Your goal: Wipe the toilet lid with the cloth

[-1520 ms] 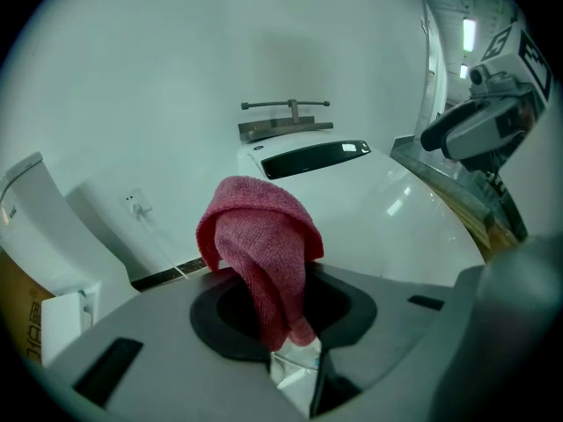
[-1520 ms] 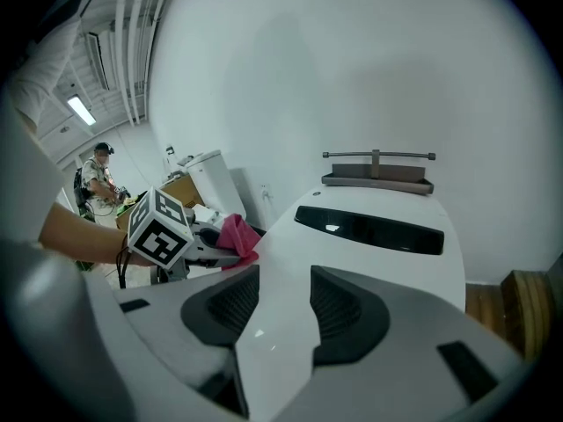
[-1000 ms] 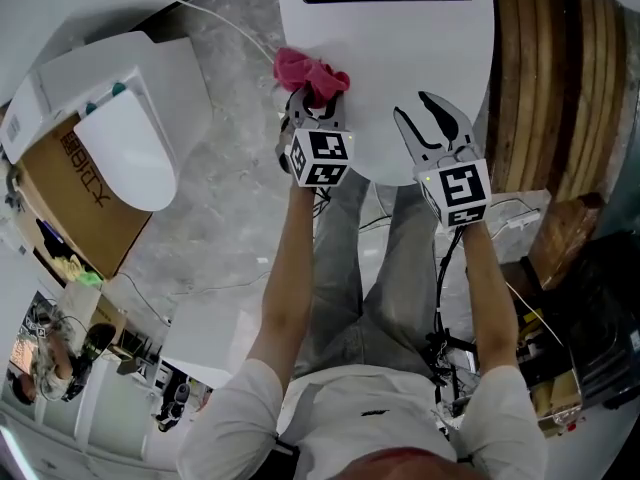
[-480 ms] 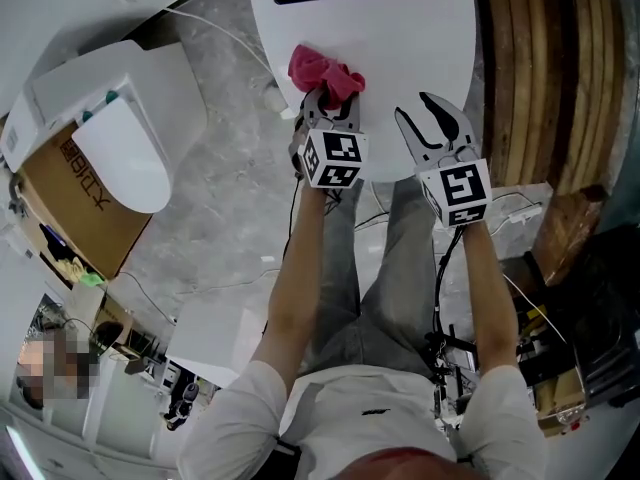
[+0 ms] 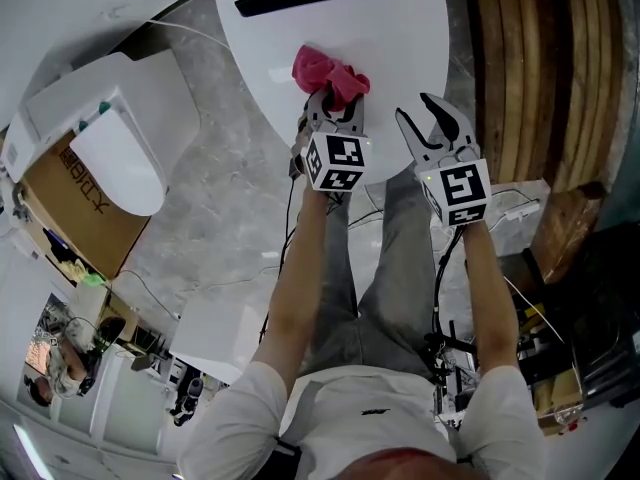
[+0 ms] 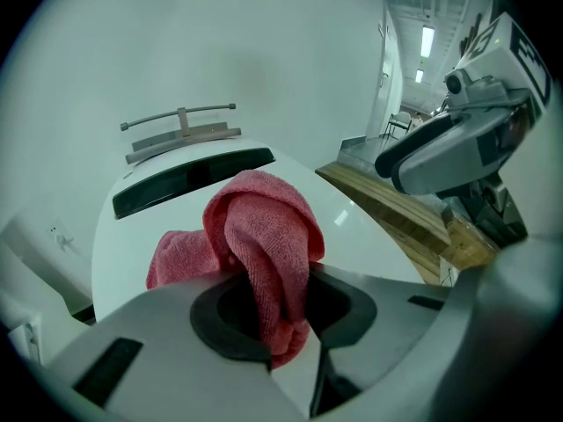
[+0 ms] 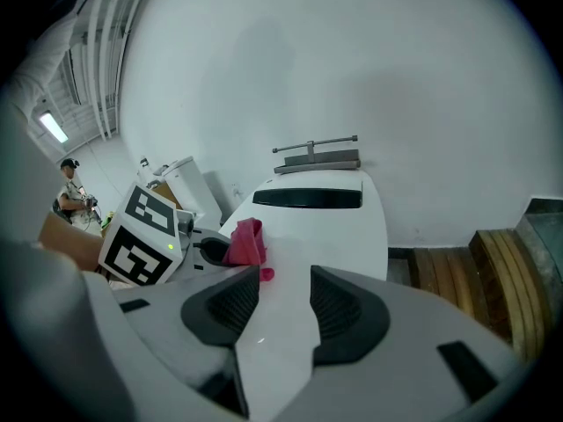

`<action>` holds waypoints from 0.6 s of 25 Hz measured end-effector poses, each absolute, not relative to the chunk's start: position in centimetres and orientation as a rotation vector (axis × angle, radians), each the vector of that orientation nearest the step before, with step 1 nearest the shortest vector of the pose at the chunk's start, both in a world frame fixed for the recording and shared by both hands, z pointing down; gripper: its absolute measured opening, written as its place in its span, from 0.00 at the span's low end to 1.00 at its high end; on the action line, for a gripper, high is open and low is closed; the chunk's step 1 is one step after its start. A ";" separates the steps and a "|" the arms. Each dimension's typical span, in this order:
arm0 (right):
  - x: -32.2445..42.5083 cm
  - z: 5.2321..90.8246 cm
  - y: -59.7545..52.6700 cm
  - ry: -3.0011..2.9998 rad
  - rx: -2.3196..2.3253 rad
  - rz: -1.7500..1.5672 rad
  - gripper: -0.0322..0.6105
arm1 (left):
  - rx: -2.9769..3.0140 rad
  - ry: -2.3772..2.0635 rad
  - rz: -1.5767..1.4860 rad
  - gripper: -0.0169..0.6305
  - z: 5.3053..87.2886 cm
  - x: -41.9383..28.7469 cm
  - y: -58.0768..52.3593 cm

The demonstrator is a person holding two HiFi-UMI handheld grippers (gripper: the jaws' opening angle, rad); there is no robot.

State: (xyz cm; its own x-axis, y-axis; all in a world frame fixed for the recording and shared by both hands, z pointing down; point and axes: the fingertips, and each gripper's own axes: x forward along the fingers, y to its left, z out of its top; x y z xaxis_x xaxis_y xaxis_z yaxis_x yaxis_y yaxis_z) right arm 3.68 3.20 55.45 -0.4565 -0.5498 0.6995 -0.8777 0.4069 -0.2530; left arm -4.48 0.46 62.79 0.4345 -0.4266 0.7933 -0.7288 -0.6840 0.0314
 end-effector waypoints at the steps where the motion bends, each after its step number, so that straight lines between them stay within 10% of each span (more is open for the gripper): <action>1: 4.2 55.5 3.2 -2.148 1.214 0.839 0.35 | 2.326 -0.978 1.126 0.19 62.8 -3.9 0.4; 15: 12.6 56.3 4.0 -2.107 1.299 0.896 0.35 | 2.385 -0.857 1.160 0.19 63.2 5.4 1.5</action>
State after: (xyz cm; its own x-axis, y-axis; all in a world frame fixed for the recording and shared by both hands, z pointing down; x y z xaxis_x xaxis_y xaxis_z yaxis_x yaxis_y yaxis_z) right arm 12.61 3.97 56.27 -0.4171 -0.5737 0.7050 -0.9057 0.3271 -0.2697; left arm 5.41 1.48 63.19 0.4809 -0.3655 0.7970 -0.6547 -0.7543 0.0491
